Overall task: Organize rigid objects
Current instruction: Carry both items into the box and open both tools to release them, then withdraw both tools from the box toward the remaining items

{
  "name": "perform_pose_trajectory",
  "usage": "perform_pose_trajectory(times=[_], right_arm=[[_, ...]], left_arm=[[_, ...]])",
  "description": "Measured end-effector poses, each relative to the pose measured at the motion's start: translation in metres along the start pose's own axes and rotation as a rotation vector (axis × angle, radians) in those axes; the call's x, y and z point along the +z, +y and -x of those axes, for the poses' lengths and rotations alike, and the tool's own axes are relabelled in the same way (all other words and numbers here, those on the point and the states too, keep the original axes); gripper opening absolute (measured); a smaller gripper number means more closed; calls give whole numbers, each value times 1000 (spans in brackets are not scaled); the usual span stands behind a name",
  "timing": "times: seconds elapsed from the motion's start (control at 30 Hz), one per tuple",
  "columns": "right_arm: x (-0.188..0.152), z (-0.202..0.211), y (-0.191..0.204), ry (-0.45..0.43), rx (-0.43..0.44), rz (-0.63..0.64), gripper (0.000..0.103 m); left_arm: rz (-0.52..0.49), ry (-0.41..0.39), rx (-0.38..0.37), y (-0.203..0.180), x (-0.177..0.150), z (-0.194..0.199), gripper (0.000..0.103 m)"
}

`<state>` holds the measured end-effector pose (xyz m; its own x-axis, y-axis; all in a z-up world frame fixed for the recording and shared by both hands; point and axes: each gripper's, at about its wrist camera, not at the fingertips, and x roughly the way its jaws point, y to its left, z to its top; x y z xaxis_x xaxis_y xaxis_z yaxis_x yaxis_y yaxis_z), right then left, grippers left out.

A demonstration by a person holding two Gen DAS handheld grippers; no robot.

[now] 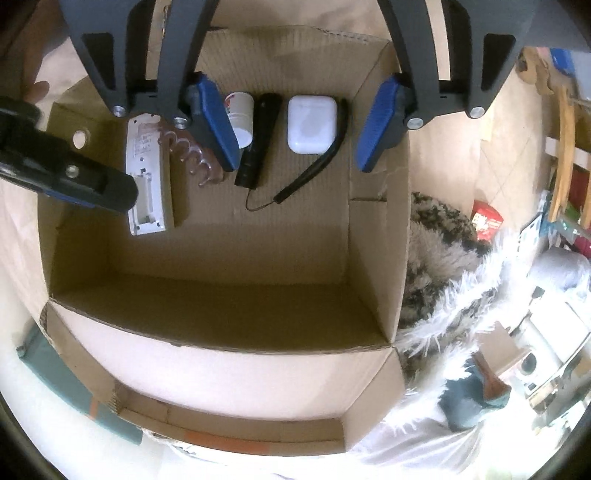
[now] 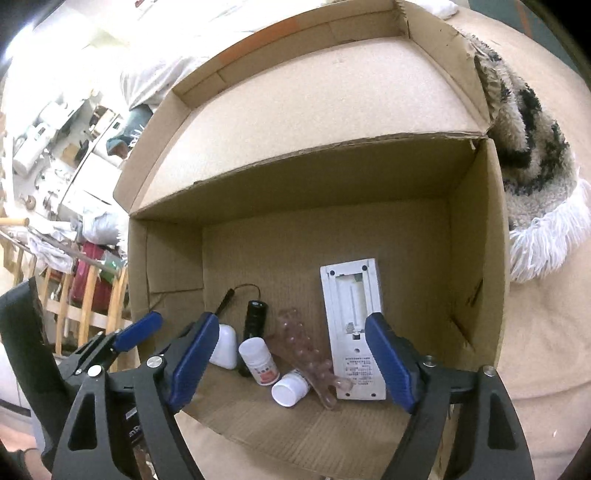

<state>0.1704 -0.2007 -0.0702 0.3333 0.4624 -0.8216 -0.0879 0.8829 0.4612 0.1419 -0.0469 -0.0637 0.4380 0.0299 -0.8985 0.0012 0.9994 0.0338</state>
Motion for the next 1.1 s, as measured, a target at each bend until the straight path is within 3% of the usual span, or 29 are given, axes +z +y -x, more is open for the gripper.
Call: perform_pose_trajectory(times=[0.13, 0.3, 0.43, 0.73, 0.93, 1.1], right_arm=[[1, 6, 0, -22, 38, 7, 103], [5, 26, 8, -120, 21, 57, 103], [8, 48, 5, -193, 12, 65, 103], [-5, 84, -10, -249, -24, 28, 103], [-30, 102, -16, -254, -68, 22, 103], [-64, 96, -31, -159, -58, -67, 103]], left_arm=[[42, 16, -10, 10, 2, -4, 63], [48, 29, -32, 15, 10, -1, 63], [60, -33, -18, 23, 18, 14, 63], [27, -97, -46, 32, 8, 50, 63], [108, -1, -8, 58, -20, 46, 63], [194, 79, -19, 78, -53, 43, 63]])
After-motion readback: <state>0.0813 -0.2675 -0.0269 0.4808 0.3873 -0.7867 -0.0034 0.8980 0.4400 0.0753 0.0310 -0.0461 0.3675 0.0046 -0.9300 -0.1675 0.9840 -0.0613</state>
